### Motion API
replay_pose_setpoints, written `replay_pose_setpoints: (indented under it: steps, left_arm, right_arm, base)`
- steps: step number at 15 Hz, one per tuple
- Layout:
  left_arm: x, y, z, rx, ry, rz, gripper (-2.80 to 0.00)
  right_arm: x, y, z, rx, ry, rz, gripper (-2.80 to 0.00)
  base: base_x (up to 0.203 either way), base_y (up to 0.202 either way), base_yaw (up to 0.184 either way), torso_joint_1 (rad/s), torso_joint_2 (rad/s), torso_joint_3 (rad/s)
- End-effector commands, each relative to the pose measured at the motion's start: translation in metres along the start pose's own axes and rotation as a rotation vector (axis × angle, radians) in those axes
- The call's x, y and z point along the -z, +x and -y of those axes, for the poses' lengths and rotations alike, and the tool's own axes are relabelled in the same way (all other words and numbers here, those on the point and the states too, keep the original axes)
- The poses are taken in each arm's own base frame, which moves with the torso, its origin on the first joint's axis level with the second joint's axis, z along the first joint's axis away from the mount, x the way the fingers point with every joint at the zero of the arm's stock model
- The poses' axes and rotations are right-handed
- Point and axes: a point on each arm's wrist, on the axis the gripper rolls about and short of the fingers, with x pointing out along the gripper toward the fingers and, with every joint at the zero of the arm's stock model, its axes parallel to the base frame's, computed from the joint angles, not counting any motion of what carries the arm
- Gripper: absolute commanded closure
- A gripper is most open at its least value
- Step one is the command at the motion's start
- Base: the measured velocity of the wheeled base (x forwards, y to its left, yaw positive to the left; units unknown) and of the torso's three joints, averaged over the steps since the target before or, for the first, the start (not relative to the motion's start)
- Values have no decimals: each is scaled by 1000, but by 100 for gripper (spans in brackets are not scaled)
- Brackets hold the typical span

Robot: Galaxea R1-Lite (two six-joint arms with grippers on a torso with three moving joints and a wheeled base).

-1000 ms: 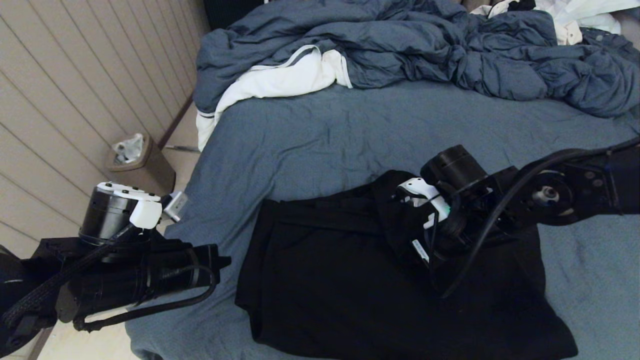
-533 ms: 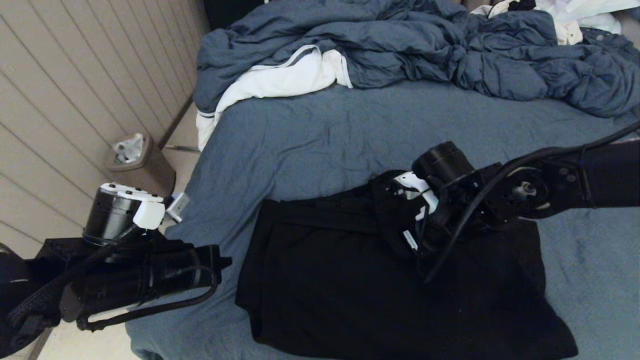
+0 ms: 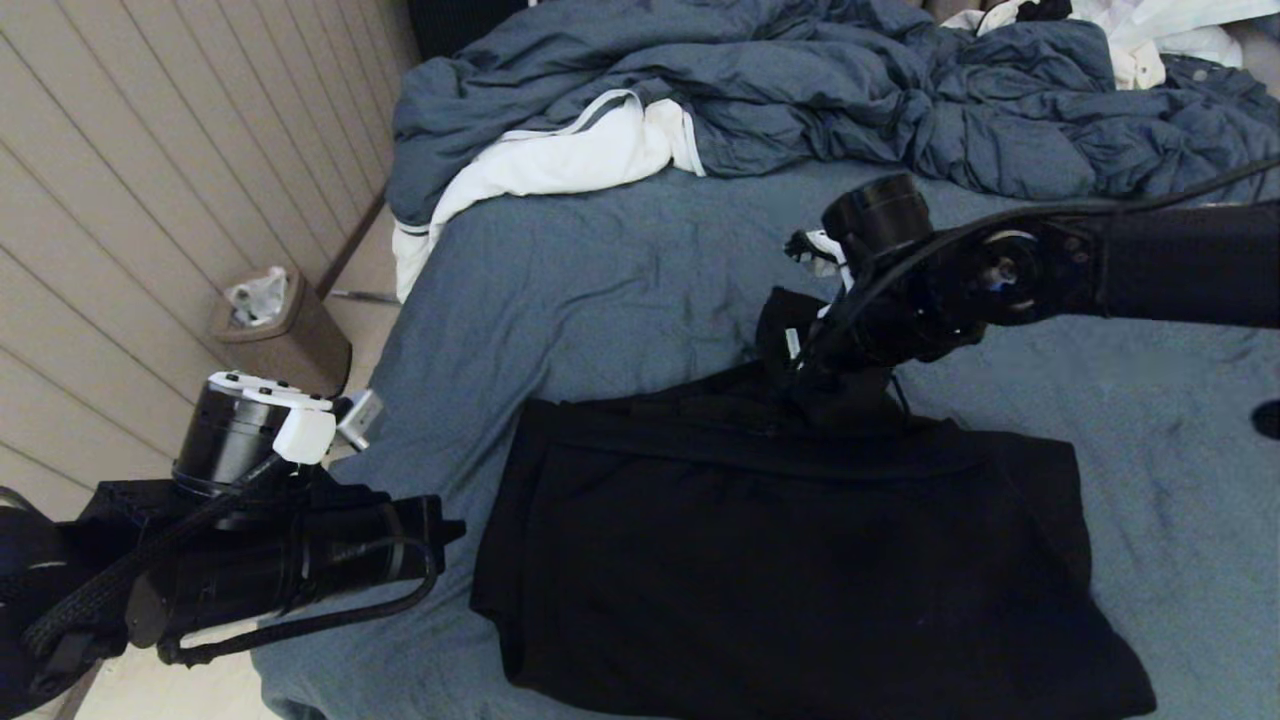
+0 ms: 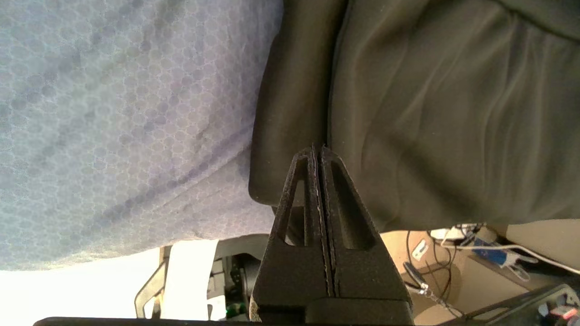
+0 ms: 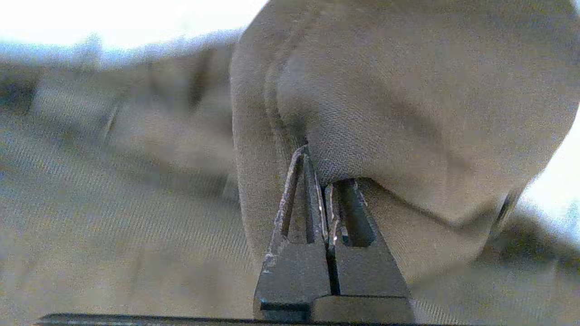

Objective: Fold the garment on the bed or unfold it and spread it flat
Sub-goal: Unfold the black sweatshirt

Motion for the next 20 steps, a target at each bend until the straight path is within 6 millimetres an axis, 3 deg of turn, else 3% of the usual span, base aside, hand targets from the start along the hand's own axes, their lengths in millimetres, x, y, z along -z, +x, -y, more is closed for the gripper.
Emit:
replay_pose_setpoints:
  steps: [1,3,7,10,12,20]
  left_arm:
    - [0,2,0,0,-4,-4,0]
    - [1,3,-1,-3,-3,-10,0]
    - [4,9,-2,3,-1,-9,0]
    - [6,14,-4,5,0,-23,0]
    - [5,15,-4,7,0,-19,0]
    - [10,22,-5,-4,2,-50,0]
  right_arm:
    - [-8,32,5,42,21,9,0]
    - [-21,43,22,87,35,71,0]
    - [-26,55,42,146,50,143,0]
    - [-41,65,48,175,127,335,0]
    - [-37,80,55,236,166,391,0]
    - [-43,75,50,287,194,564,0]
  base:
    - [0,0,0,0,0,0]
    - [0,0,0,0,0,0]
    - [0,0,0,0,0,0]
    - [0,0,0,0,0,0]
    - [0,0,0,0,0,0]
    - [0,0,0,0,0,0]
